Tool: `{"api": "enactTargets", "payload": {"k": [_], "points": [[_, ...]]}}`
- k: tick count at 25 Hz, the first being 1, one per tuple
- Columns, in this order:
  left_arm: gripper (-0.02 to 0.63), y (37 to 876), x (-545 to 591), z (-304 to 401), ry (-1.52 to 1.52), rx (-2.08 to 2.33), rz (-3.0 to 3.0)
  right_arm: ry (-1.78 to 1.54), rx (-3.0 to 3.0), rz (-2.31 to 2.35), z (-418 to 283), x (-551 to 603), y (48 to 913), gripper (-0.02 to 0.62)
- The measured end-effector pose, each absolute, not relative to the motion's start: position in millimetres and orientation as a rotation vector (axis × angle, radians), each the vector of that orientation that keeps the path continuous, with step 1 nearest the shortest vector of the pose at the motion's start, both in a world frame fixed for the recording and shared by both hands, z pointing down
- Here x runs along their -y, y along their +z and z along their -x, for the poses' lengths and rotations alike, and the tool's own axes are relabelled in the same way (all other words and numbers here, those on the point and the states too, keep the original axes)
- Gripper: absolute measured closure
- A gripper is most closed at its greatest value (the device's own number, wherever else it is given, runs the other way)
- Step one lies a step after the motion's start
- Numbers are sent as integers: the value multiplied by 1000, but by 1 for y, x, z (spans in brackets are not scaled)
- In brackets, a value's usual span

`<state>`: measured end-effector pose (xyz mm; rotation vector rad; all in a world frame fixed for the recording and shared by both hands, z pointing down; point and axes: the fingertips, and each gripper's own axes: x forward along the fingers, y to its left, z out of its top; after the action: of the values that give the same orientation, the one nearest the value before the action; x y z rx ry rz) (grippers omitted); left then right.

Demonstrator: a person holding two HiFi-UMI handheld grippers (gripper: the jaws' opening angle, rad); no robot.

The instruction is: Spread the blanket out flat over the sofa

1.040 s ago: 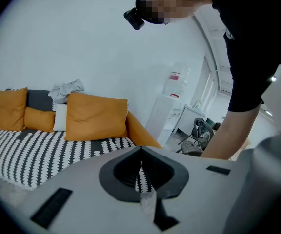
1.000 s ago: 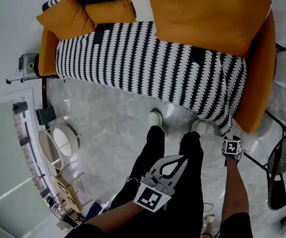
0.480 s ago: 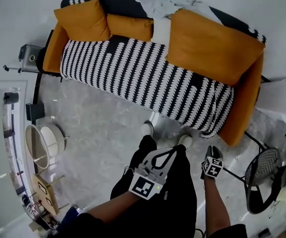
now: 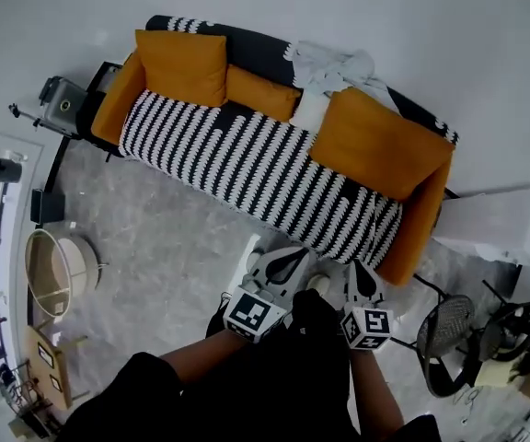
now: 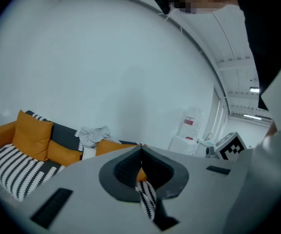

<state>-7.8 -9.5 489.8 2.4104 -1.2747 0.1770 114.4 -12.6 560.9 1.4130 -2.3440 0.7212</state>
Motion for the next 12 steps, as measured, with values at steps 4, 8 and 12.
{"api": "enactTargets", "payload": {"k": [4,8,12], "points": [[591,422,19,29,168,1302,-2518,558,2490,-1454,-59,26,460,558],[591,379,23,43,107,1314,-2571,425,2563,-1493,-24,35,391,558],[591,354,23,57,52,1343,-2610,372,2591,-1517,1,34,359,558]]}}
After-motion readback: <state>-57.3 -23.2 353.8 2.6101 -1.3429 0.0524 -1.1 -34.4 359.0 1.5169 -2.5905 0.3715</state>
